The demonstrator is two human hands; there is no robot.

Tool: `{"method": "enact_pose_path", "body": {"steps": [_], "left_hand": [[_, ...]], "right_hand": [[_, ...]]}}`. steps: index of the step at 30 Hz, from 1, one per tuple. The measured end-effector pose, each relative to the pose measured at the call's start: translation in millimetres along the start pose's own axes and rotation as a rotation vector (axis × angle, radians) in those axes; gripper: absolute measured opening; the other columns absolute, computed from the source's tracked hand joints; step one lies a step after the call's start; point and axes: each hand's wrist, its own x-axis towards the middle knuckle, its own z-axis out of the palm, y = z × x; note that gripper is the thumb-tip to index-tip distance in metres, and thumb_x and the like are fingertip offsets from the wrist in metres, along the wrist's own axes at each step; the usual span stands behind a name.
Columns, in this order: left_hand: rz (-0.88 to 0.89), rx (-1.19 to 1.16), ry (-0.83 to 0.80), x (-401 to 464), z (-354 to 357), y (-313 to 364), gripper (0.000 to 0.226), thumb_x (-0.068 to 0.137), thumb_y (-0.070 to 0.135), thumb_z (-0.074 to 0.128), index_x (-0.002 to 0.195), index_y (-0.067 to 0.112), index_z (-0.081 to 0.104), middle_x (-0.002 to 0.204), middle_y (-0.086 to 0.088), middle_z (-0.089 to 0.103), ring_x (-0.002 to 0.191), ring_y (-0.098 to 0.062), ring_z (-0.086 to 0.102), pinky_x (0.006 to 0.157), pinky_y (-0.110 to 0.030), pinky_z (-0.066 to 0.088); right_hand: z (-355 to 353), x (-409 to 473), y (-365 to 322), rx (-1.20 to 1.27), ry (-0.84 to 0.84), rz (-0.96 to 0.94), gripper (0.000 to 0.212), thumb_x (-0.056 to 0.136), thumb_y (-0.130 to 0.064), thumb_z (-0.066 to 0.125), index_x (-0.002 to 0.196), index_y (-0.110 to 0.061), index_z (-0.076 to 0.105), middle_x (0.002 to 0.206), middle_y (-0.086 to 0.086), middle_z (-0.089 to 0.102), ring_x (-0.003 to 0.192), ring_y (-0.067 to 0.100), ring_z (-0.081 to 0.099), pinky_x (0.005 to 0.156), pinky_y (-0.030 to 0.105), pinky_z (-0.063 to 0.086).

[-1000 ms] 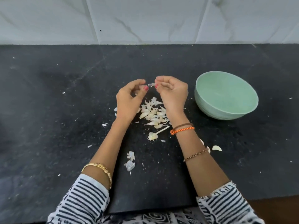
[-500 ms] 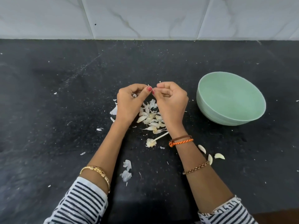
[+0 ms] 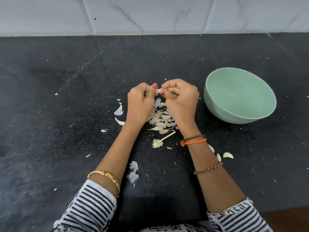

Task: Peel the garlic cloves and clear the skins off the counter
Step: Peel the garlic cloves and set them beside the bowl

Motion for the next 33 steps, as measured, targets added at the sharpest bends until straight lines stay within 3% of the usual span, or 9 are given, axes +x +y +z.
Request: {"method": "enact_pose_path", "body": {"steps": [3, 6, 9, 11, 15, 23, 26, 29, 33], "left_hand": [[-0.098, -0.14, -0.037, 1, 0, -1, 0.039, 0.094, 0.022, 0.049, 0.056, 0.017, 0.055, 0.044, 0.014, 0.039, 0.043, -0.001, 0.031, 0.048, -0.019, 0.028], [-0.119, -0.186, 0.076, 4, -6, -5, 0.048, 0.093, 0.017, 0.047, 0.046, 0.022, 0.045, 0.039, 0.015, 0.037, 0.043, -0.001, 0.03, 0.047, -0.019, 0.027], [0.053, -0.053, 0.173, 2, -11, -4, 0.041, 0.09, 0.019, 0.045, 0.052, 0.005, 0.045, 0.042, 0.014, 0.041, 0.041, -0.001, 0.036, 0.046, -0.013, 0.028], [0.082, 0.007, 0.164, 1, -12, -4, 0.041, 0.089, 0.023, 0.045, 0.054, 0.001, 0.047, 0.048, 0.007, 0.043, 0.044, -0.004, 0.037, 0.047, -0.018, 0.03], [0.134, 0.095, 0.142, 0, -11, -4, 0.04, 0.087, 0.024, 0.047, 0.051, 0.024, 0.031, 0.047, 0.007, 0.033, 0.047, -0.009, 0.029, 0.049, -0.027, 0.03], [0.15, 0.059, 0.115, -1, -9, -3, 0.043, 0.081, 0.023, 0.057, 0.049, 0.03, 0.029, 0.039, 0.011, 0.03, 0.042, -0.005, 0.03, 0.048, -0.022, 0.028], [0.133, 0.02, 0.097, 1, -10, -3, 0.042, 0.082, 0.024, 0.056, 0.049, 0.026, 0.031, 0.046, 0.009, 0.032, 0.047, -0.005, 0.03, 0.048, -0.025, 0.03], [0.128, 0.021, 0.094, 1, -11, -5, 0.042, 0.084, 0.024, 0.054, 0.049, 0.02, 0.032, 0.048, 0.0, 0.035, 0.051, -0.016, 0.035, 0.05, -0.03, 0.032], [0.117, 0.005, 0.088, 1, -11, -7, 0.044, 0.085, 0.025, 0.053, 0.055, -0.006, 0.047, 0.047, 0.003, 0.035, 0.046, -0.004, 0.031, 0.049, -0.021, 0.029]], "right_hand": [[-7, 4, -3, 0.161, -0.091, 0.129, 0.025, 0.078, 0.007, 0.066, 0.074, -0.017, 0.064, 0.069, -0.007, 0.065, 0.063, -0.003, 0.064, 0.065, 0.013, 0.051], [-4, 2, -2, 0.244, -0.136, 0.2, 0.023, 0.081, 0.004, 0.065, 0.075, -0.017, 0.064, 0.068, -0.005, 0.065, 0.06, -0.004, 0.062, 0.062, 0.012, 0.05], [1, 1, 4, 0.108, -0.041, 0.057, 0.016, 0.082, 0.001, 0.064, 0.083, -0.013, 0.07, 0.072, -0.011, 0.065, 0.065, -0.006, 0.06, 0.065, 0.01, 0.048], [2, 2, 7, 0.028, -0.036, -0.032, 0.016, 0.084, -0.003, 0.062, 0.089, -0.012, 0.073, 0.077, -0.012, 0.067, 0.07, -0.005, 0.06, 0.068, 0.009, 0.047], [4, -1, 8, -0.081, -0.099, -0.145, 0.014, 0.084, -0.009, 0.063, 0.092, -0.012, 0.075, 0.082, -0.013, 0.067, 0.07, -0.008, 0.058, 0.069, 0.009, 0.046], [2, -2, 8, -0.142, 0.0, -0.247, 0.013, 0.074, -0.015, 0.062, 0.072, -0.014, 0.075, 0.067, -0.01, 0.067, 0.061, 0.005, 0.06, 0.067, 0.024, 0.049], [1, -1, 6, -0.147, -0.064, -0.234, 0.011, 0.078, -0.013, 0.065, 0.079, -0.015, 0.076, 0.067, -0.013, 0.066, 0.06, -0.004, 0.058, 0.061, 0.01, 0.043], [-2, 2, 8, -0.138, -0.117, -0.194, 0.012, 0.081, -0.011, 0.065, 0.084, -0.014, 0.076, 0.065, -0.017, 0.062, 0.056, -0.012, 0.053, 0.057, 0.007, 0.039], [-1, 2, 10, -0.123, -0.16, -0.195, 0.013, 0.083, -0.01, 0.063, 0.088, -0.011, 0.075, 0.069, -0.016, 0.063, 0.061, -0.008, 0.057, 0.06, 0.007, 0.043]]}}
